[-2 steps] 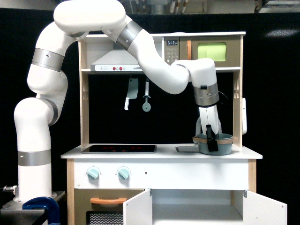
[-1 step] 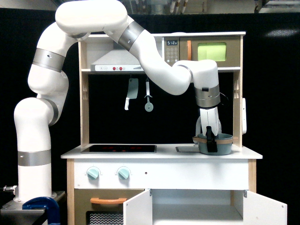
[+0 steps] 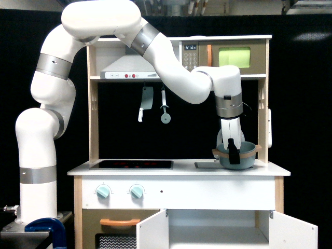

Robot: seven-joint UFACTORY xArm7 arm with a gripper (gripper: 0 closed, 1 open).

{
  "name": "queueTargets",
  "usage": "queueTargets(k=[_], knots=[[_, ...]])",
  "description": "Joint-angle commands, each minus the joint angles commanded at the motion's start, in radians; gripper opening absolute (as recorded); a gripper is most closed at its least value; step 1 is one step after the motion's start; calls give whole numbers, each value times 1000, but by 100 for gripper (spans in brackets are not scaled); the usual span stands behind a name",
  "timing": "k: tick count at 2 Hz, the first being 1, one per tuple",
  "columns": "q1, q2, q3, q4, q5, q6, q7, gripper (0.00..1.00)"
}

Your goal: Put the bowl inside the kitchen cabinet

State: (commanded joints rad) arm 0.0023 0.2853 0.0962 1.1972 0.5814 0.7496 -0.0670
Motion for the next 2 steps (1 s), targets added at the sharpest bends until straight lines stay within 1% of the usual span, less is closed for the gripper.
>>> queueTargets(k=[1, 2], knots=[[-6, 2, 0, 5, -12, 16, -19, 0], [-21, -46, 1, -37, -14, 8, -65, 0]])
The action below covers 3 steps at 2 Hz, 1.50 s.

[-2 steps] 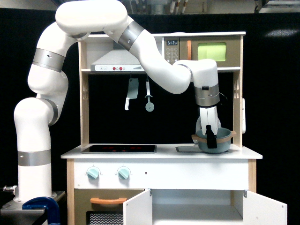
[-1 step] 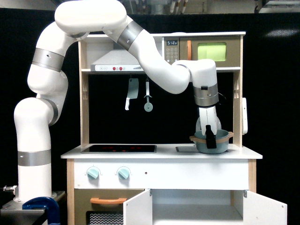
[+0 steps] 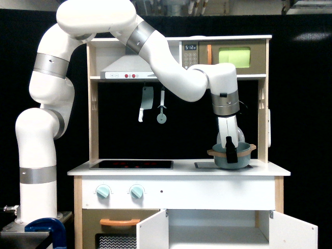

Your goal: Put the bowl inside the kitchen cabinet

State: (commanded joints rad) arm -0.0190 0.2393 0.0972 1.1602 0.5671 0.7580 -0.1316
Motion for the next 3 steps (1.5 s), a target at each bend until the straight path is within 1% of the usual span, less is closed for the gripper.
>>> queueTargets(k=[1, 2, 3], knots=[[-35, -62, -11, -72, 1, 6, -74, 0], [-87, -78, -42, -107, 0, 57, -139, 0], [-161, -48, -86, -99, 15, 129, -218, 0]])
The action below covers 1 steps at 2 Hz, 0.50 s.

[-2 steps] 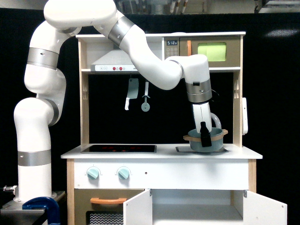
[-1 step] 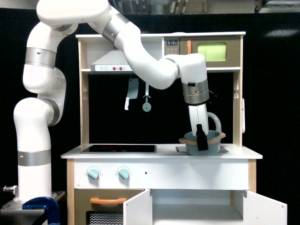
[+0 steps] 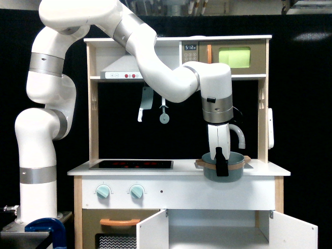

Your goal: Put the bowl inside the kitchen cabinet

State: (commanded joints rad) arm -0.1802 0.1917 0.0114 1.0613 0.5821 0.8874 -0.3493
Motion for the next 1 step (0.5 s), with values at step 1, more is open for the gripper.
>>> queueTargets(k=[1], knots=[[-148, 132, -73, 23, 4, 126, -161, 0]])
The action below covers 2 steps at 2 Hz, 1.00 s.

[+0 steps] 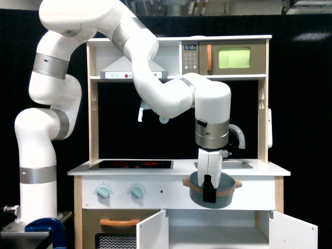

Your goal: Put the bowl inside the kitchen cabinet

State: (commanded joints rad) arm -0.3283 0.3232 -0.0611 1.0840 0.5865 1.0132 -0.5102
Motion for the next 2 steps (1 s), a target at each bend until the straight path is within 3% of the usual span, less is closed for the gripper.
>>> queueTargets(k=[1, 2], knots=[[-81, 120, 5, 61, 27, 30, -122, 0], [-118, 169, 54, 42, 69, -16, -293, 0]])
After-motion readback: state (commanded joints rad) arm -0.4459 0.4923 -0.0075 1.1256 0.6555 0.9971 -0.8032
